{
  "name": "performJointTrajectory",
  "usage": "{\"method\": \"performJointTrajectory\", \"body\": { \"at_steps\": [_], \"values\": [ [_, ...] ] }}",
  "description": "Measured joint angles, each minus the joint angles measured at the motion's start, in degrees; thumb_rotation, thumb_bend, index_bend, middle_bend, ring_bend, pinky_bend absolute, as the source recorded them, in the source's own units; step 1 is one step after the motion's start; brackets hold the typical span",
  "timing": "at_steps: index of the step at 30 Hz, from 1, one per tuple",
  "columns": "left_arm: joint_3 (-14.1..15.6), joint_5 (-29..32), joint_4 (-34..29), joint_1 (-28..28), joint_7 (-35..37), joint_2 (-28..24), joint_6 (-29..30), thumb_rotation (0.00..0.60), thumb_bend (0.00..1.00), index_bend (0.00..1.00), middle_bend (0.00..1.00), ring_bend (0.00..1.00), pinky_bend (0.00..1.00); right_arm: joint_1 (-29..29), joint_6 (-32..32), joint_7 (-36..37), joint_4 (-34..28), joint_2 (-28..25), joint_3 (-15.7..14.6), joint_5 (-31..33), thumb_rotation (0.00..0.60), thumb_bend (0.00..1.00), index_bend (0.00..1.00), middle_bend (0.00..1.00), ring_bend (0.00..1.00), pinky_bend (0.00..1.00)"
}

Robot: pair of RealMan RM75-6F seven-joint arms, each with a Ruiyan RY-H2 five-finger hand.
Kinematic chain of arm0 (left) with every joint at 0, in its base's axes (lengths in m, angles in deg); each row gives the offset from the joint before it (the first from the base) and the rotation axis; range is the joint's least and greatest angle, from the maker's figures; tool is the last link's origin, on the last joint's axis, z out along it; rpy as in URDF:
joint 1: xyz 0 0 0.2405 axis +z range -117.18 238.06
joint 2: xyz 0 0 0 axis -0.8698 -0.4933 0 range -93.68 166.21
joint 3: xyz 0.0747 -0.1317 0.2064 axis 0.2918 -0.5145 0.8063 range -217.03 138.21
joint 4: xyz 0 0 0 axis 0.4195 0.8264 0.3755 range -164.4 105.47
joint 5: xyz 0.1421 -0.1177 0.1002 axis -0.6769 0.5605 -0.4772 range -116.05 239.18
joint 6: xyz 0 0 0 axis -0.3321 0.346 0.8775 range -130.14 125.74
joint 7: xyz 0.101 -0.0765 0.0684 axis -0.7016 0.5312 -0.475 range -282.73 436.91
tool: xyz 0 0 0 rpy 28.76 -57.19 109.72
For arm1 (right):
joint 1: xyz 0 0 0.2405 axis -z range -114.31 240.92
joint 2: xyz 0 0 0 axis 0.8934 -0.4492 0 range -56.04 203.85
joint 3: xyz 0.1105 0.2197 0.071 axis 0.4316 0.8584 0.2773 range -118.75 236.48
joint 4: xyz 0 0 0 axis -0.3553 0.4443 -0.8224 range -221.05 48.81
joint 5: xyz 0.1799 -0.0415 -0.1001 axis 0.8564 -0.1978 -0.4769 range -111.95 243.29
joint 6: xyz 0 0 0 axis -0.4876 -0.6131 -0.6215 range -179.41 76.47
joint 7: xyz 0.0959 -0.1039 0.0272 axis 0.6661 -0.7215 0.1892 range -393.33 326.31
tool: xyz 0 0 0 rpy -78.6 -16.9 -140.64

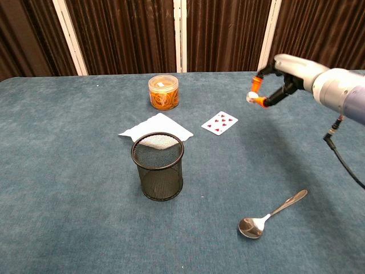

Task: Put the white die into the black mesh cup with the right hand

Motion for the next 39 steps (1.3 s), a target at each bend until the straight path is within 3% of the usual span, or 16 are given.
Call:
{"method": "performJointTrajectory", "body": {
  "at_steps": [5, 11, 23, 28, 33, 39],
  "values": [
    [0.35, -1.00, -0.93, 0.05, -0.86, -0.08, 0.63, 0.600, 0.05, 0.00, 0.00, 0.00, 0.00, 1.78, 4.32, -3.22, -15.31, -4.34, -0.10, -0.90, 0.600, 0.37, 0.61, 0.21, 0.00, 0.00],
    [0.48, -0.55, -1.02, 0.03, -0.56, -0.31, 0.03, 0.600, 0.05, 0.00, 0.00, 0.00, 0.00, 1.85, 8.41, -9.71, -26.18, -5.87, -0.24, -0.11, 0.600, 0.37, 0.61, 0.21, 0.00, 0.00],
    [0.44, 1.28, 0.79, -0.72, 1.51, -0.19, -2.57, 0.600, 0.05, 0.00, 0.00, 0.00, 0.00, -2.73, 11.09, -17.32, -29.90, 0.00, -0.79, 3.86, 0.600, 0.37, 0.60, 0.20, 0.00, 0.00],
    [0.51, 1.86, 1.35, -0.86, 1.67, 0.03, -3.31, 0.600, 0.05, 0.00, 0.00, 0.00, 0.00, -3.54, 11.72, -18.54, -30.40, 1.43, -1.65, 3.98, 0.600, 0.32, 0.53, 0.17, 0.00, 0.00],
    [0.60, 2.15, 1.22, -0.91, 1.30, 0.11, -3.58, 0.600, 0.05, 0.00, 0.00, 0.00, 0.00, -3.82, 12.21, -18.92, -31.07, 1.64, -2.14, 3.76, 0.600, 0.24, 0.38, 0.11, 0.00, 0.00],
    [0.55, 2.20, 1.10, -0.88, 1.18, 0.17, -3.34, 0.600, 0.05, 0.00, 0.00, 0.00, 0.00, -3.48, 12.95, -18.97, -32.11, 0.50, -2.57, 2.68, 0.600, 0.24, 0.36, 0.10, 0.00, 0.00]
  ]
}}
